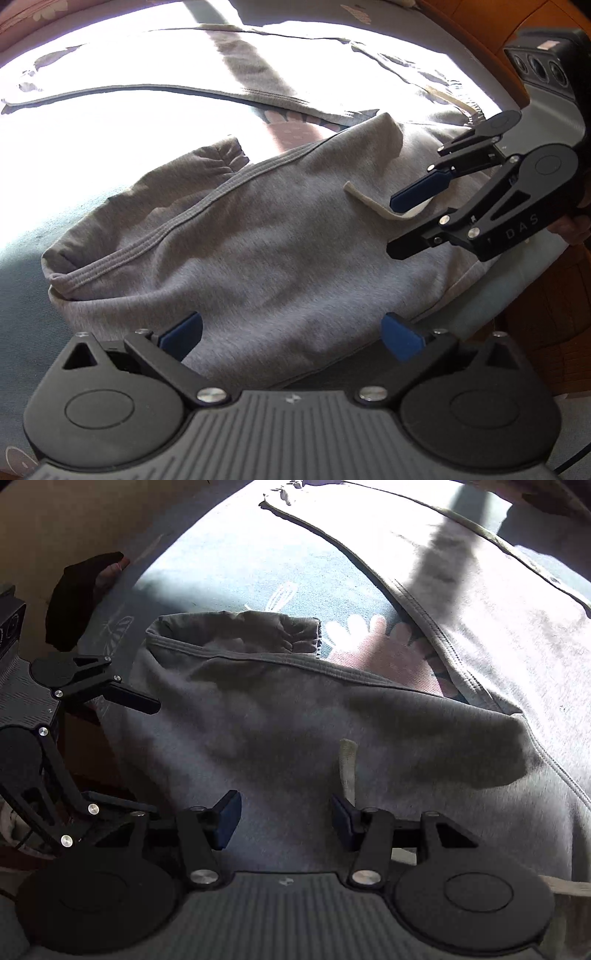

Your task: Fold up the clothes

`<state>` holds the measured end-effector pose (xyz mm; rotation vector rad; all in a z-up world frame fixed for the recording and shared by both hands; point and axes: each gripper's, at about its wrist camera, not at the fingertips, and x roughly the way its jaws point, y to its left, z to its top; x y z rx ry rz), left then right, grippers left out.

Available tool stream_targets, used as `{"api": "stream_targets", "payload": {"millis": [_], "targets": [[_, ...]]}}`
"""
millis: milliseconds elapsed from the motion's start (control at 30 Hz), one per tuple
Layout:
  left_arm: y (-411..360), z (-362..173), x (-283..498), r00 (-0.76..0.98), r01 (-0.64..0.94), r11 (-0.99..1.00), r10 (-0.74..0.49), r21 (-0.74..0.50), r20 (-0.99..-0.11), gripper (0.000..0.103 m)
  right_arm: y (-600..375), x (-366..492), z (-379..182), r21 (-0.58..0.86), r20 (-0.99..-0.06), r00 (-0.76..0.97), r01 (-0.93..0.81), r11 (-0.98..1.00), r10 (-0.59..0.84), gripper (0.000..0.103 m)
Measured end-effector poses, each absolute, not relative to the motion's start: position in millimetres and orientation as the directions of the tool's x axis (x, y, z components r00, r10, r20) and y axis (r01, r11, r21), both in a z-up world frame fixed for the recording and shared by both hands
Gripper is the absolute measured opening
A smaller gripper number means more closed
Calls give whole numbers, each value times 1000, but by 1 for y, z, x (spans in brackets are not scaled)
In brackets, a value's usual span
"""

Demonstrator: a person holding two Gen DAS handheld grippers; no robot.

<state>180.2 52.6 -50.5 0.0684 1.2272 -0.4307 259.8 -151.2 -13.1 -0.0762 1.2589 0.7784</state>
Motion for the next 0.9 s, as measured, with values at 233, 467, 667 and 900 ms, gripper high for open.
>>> {"api": "stream_targets", "payload": {"millis": [233,467,667,900], "targets": [[123,-37,188,365,212,970,-191,-119,-911,102,-92,248,-9,335,-854,94,-652,680,511,57],[199,-47,204,435,152,980,-185,-130,-881,102,-1,236,-13,271,-861,160,-658,703,483,58],[245,-43,207,476,133,976,-214,-171,-853,102,87,229,-16,180,-887,269,-547,817,376,60],[268,-49,192,487,77,970,-238,-230,-840,102,131,219,-30,-40,-909,355,-593,804,216,50]]}}
